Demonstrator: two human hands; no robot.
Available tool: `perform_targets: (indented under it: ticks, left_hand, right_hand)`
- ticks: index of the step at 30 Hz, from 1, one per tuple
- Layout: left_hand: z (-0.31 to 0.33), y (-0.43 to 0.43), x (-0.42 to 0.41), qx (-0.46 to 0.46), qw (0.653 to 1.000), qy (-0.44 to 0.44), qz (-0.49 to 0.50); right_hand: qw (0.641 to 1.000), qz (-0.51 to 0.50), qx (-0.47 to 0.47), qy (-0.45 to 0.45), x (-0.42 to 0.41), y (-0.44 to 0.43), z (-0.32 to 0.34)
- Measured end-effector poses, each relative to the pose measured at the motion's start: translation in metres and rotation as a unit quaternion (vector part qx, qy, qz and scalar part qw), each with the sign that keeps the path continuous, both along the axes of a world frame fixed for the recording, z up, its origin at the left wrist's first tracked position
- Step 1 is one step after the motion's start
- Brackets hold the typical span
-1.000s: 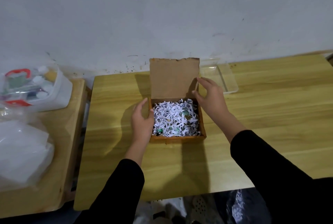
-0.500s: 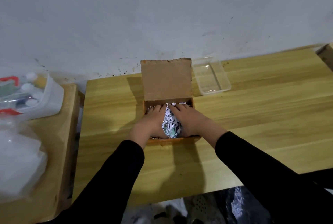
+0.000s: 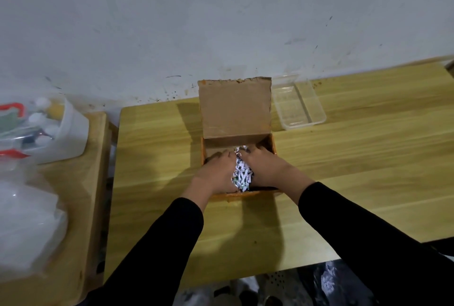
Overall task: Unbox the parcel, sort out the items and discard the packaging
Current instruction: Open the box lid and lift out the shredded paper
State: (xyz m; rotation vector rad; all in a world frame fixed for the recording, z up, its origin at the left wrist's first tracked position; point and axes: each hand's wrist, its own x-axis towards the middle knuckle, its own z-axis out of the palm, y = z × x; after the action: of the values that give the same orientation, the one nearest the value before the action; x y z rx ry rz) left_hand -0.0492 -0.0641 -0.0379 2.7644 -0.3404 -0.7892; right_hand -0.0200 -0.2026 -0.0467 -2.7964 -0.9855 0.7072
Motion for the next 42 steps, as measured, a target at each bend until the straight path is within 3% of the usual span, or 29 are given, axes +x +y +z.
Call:
perform_targets:
  ticks: [11, 18, 35, 42]
  left_hand:
    - [0.022, -0.002, -0.01, 0.016, 0.999, -0.025, -0.023]
    - [0.034, -0.002, -0.011, 0.037, 0.998, -0.055, -0.023]
    - [0.048, -0.003, -0.012, 0.102, 0.992, -0.072, -0.016]
    - [0.062, 0.005, -0.008, 0.092, 0.992, -0.09, -0.011]
  right_hand:
    - [0.997, -0.063, 0.032, 0.028, -0.011, -0.003, 0.01]
    - [0.994, -0.083, 0.066, -0.024, -0.016, -0.001, 0.011]
    - [0.971, -0.165, 0.172, -0.032, -0.027, 0.005, 0.003]
    - [0.939, -0.2, 0.28, -0.007, -0.027, 0.007, 0.013]
